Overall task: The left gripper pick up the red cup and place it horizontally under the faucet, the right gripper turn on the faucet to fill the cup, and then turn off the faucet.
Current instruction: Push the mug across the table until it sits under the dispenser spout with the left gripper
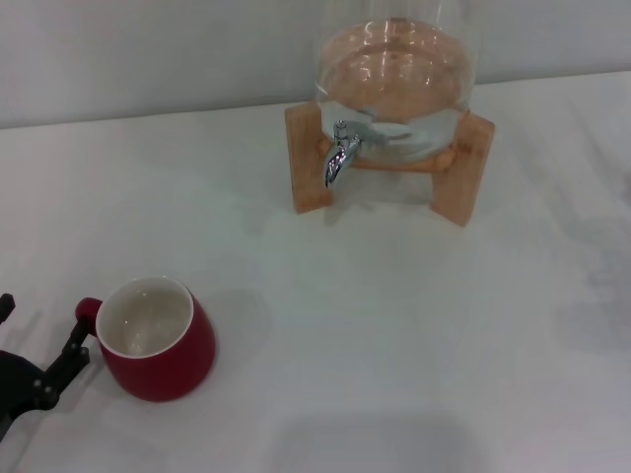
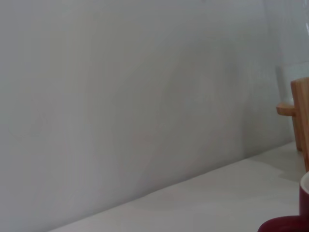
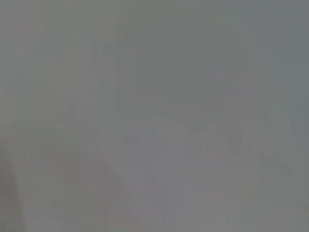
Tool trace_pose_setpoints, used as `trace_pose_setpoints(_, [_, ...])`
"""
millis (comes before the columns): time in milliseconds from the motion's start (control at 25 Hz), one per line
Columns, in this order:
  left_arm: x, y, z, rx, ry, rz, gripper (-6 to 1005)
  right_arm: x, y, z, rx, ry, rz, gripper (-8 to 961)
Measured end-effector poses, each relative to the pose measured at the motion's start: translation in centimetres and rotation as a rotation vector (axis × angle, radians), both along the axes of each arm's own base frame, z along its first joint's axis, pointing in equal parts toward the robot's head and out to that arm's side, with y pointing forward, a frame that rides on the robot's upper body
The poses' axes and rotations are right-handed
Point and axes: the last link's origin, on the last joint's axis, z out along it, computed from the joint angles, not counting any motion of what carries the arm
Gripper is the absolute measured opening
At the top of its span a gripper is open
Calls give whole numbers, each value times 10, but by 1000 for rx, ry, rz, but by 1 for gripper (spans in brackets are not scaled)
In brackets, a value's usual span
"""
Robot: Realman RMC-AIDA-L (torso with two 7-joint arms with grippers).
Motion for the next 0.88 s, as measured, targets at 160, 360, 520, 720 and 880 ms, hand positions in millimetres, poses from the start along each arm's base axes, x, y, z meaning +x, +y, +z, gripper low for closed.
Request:
trace_pose_setpoints(160, [0, 0, 0, -1, 1, 0, 881, 0, 0, 0, 0, 0, 0, 873])
trace_pose_setpoints(360, [1, 2, 0, -2, 2, -4, 880, 0, 0, 0, 0, 0, 1, 873])
trace_pose_setpoints(520, [2, 4, -1, -5, 5, -7, 880, 0, 0, 0, 0, 0, 1, 873])
trace_pose_setpoints(720, [2, 5, -1, -7, 6, -9, 880, 0, 0, 0, 0, 0, 1, 873])
trace_pose_setpoints(880, [3, 7, -1, -7, 8, -13, 881, 0, 0, 0, 0, 0, 1, 873])
